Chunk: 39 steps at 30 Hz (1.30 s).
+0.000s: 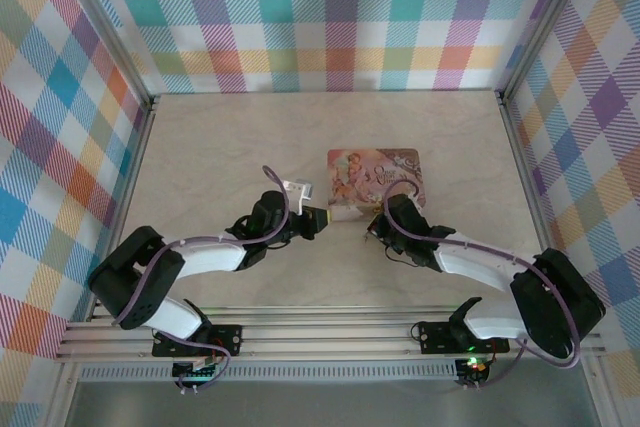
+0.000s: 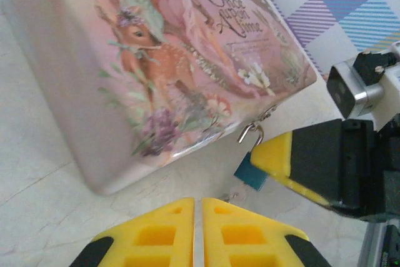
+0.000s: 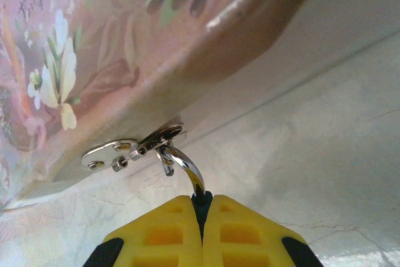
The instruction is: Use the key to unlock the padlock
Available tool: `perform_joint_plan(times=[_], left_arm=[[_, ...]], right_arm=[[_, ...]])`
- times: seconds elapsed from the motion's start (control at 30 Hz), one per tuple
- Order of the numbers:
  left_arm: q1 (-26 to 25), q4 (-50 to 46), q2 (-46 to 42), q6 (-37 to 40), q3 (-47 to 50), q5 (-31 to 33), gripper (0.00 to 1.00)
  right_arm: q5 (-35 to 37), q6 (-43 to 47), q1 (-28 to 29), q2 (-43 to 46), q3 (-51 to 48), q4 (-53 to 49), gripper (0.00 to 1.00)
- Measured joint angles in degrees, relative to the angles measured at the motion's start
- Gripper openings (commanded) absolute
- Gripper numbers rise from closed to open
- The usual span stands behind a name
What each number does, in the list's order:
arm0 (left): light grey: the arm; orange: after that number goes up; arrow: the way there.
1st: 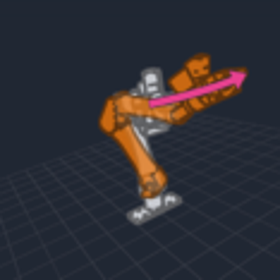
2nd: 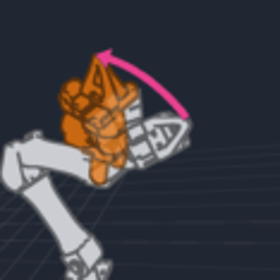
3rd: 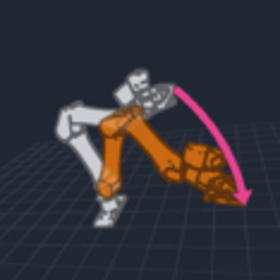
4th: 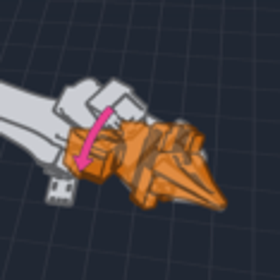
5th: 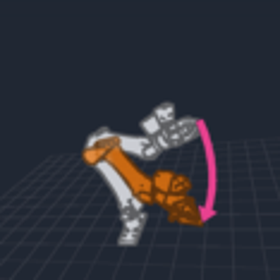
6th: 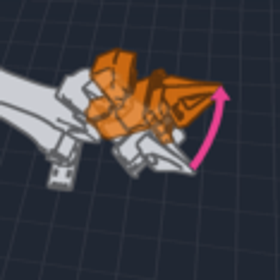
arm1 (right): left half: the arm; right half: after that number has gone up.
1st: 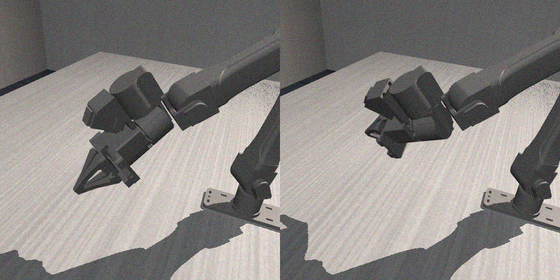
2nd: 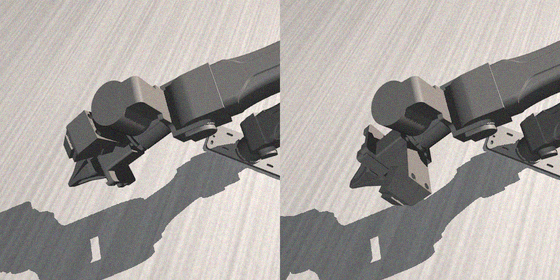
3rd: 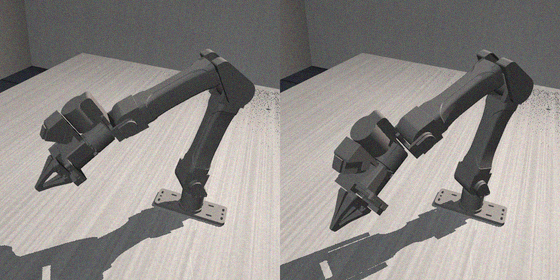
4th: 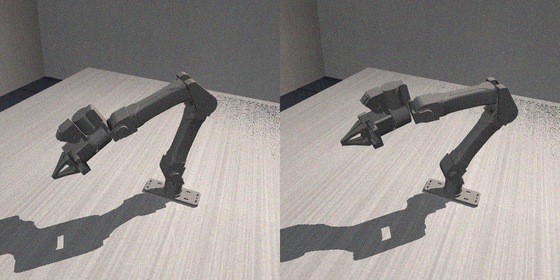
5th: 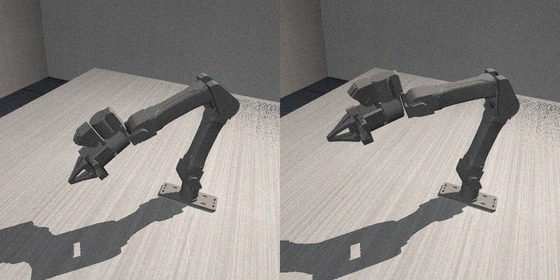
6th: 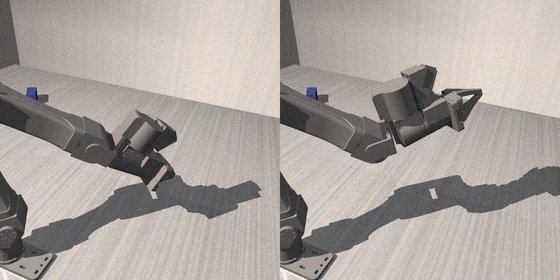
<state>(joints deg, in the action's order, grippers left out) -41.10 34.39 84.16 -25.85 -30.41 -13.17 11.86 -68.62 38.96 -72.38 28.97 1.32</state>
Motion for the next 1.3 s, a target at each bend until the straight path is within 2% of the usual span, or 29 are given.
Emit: perform_joint_plan(times=[0.3,0.57,0.67,0.83,1.13,1.3], left_arm=[[0.0,-3.7,-6.6,-0.2,4.1,2.3,0.12],[0.0,-9.0,-8.5,1.2,3.2,2.8,0.13],[0.0,-9.3,-9.7,1.2,3.8,3.7,0.13],[0.0,-11.0,-12.1,1.3,4.1,5.2,0.13],[0.0,-12.3,-15.3,1.7,4.7,7.8,0.13],[0.0,-12.8,-15.8,2.7,4.7,8.3,0.13]], right_arm=[[3.3,-5.0,-0.1,6.5,0.0,-3.4,0.00],[4.0,-3.3,-0.8,7.0,0.8,-8.1,0.00],[1.3,-3.2,-2.5,5.7,0.8,-7.8,0.00],[-4.6,-4.4,-5.6,0.4,-1.2,-1.7,0.00],[-9.6,-4.4,-8.8,6.5,-0.3,-4.6,0.00],[-11.5,-5.1,-12.7,5.0,0.4,-3.8,0.00]])
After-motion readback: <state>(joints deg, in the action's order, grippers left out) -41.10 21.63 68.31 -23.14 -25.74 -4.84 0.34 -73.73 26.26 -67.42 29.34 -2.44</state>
